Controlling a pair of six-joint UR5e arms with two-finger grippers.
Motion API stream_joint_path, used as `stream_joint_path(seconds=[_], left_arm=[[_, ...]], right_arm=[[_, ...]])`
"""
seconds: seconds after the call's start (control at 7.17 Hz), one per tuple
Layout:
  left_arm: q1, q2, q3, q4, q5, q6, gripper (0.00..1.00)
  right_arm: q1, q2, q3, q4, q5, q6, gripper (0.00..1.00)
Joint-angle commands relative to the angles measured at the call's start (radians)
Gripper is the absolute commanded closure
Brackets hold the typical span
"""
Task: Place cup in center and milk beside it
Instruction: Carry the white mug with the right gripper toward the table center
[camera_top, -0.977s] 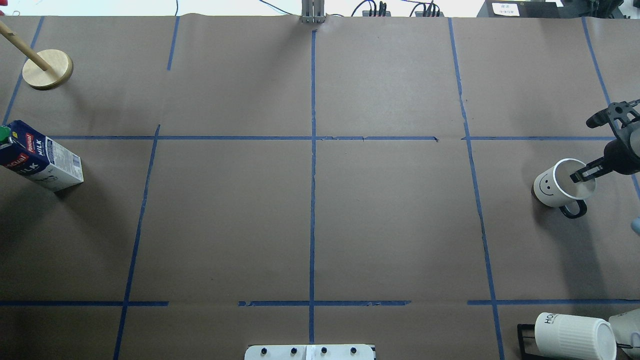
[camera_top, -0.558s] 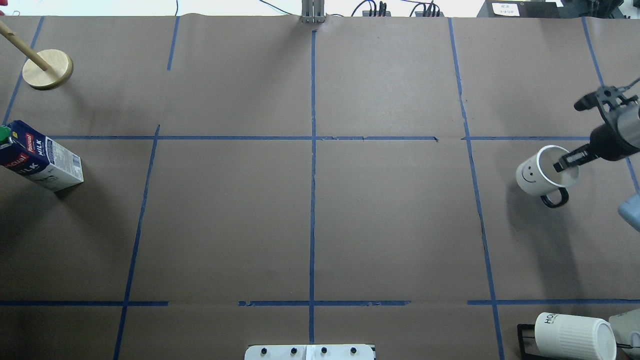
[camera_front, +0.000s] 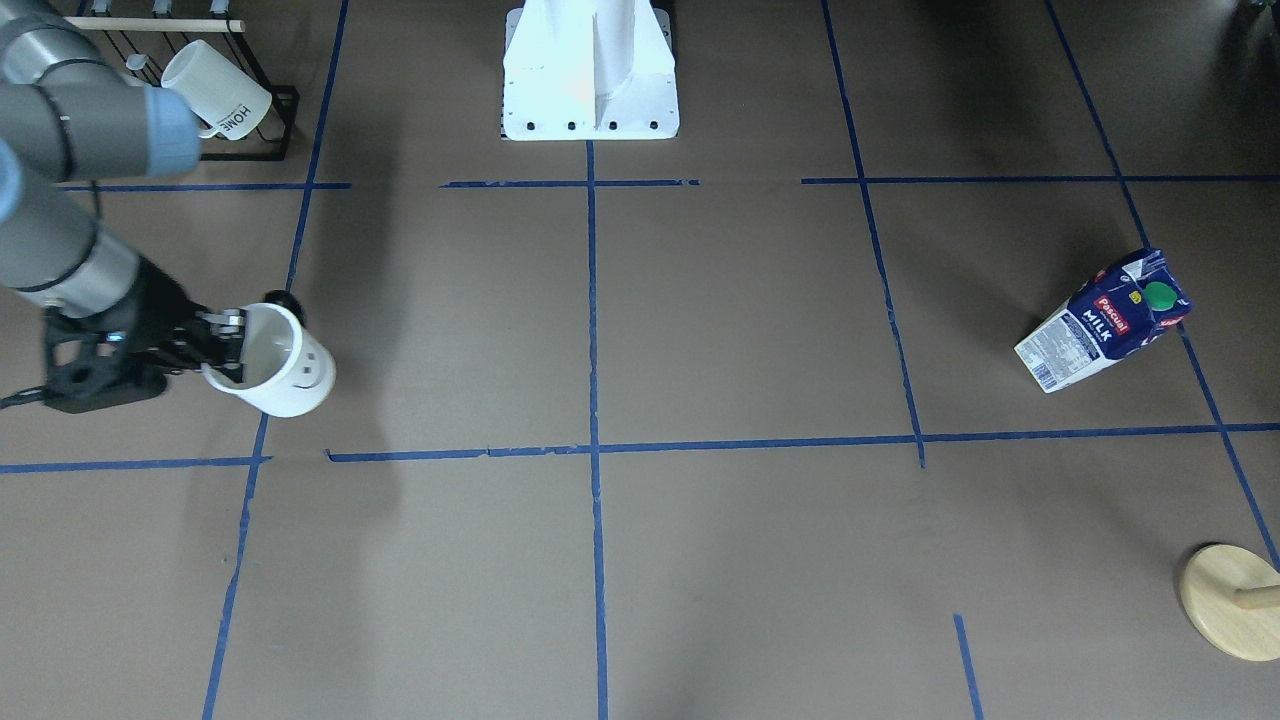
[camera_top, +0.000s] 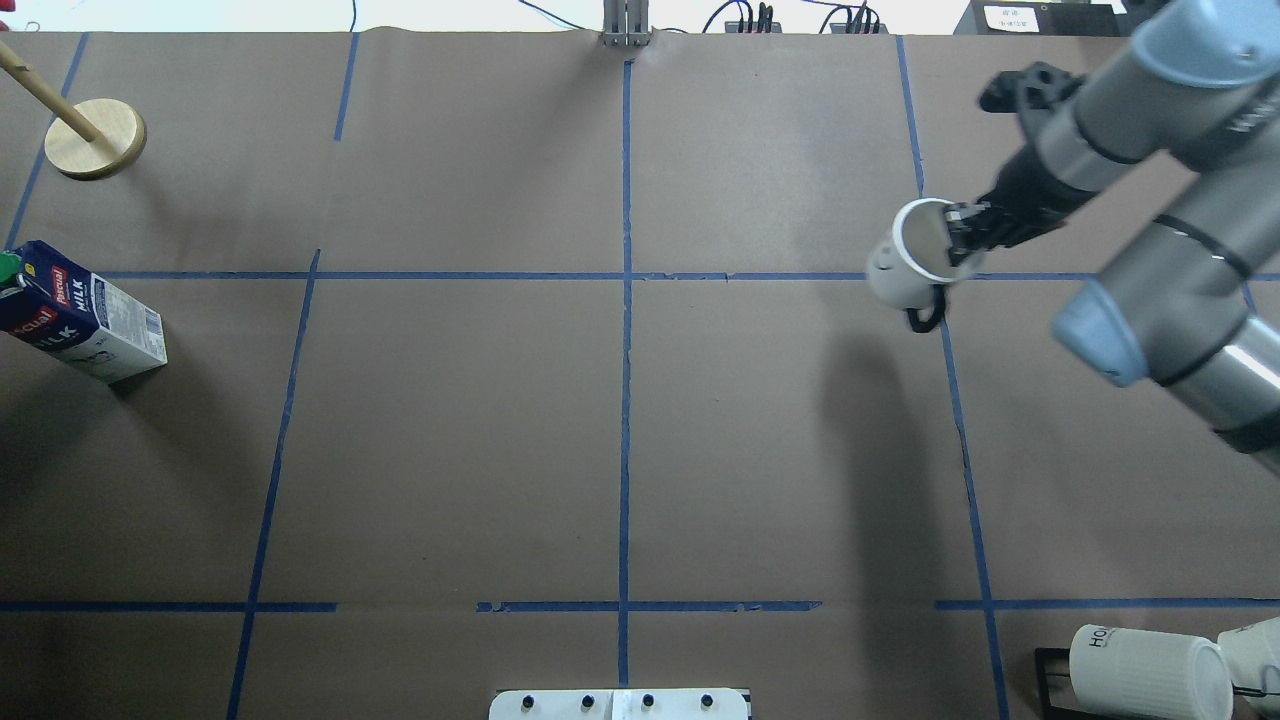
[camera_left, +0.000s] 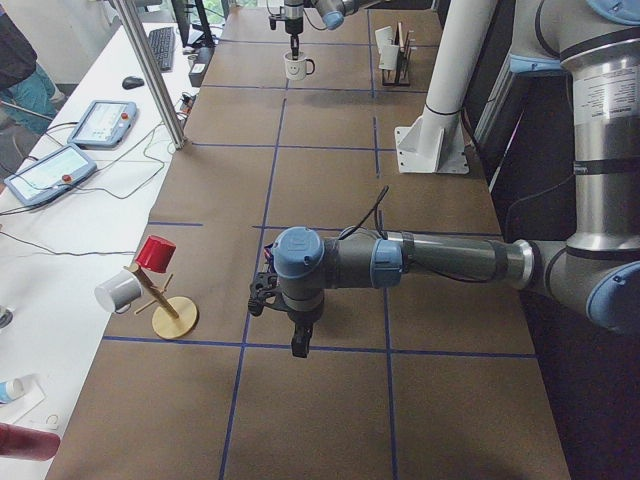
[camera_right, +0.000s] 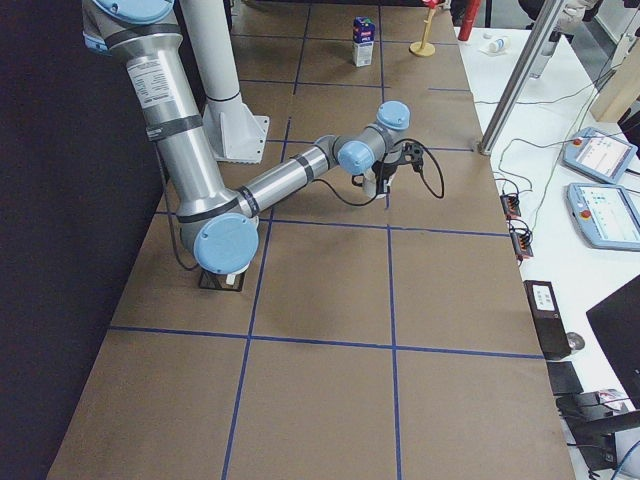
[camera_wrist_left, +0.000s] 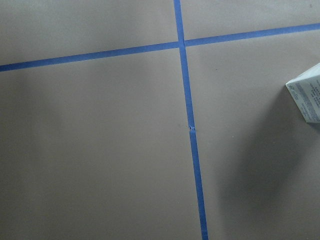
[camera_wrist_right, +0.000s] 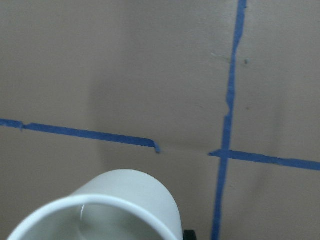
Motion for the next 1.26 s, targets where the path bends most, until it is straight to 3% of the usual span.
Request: stream_joint_path(seconds=[0.0,0.28,0.56,1.12], left_arm=[[0.000,0.005,-0.008,0.002,0.000,0.000,0.00],[0.000,0.005,-0.008,0.002,0.000,0.000,0.00],[0.000,0.005,-0.007,0.002,0.000,0.000,0.00],[0.000,0.005,-0.010,0.002,0.000,0.000,0.00]], right_arm=[[-0.128,0.186,-0.085,-0.046,-0.101,0.189,1.00],[-0.221,0.329,-0.201,-0.044,-0.195,0.306,1.00],[-0.277,0.375,-0.257,-0.040,-0.251,0.366,1.00],[-0.288,0.415,-0.327,-0.034,-0.258,0.363,1.00]])
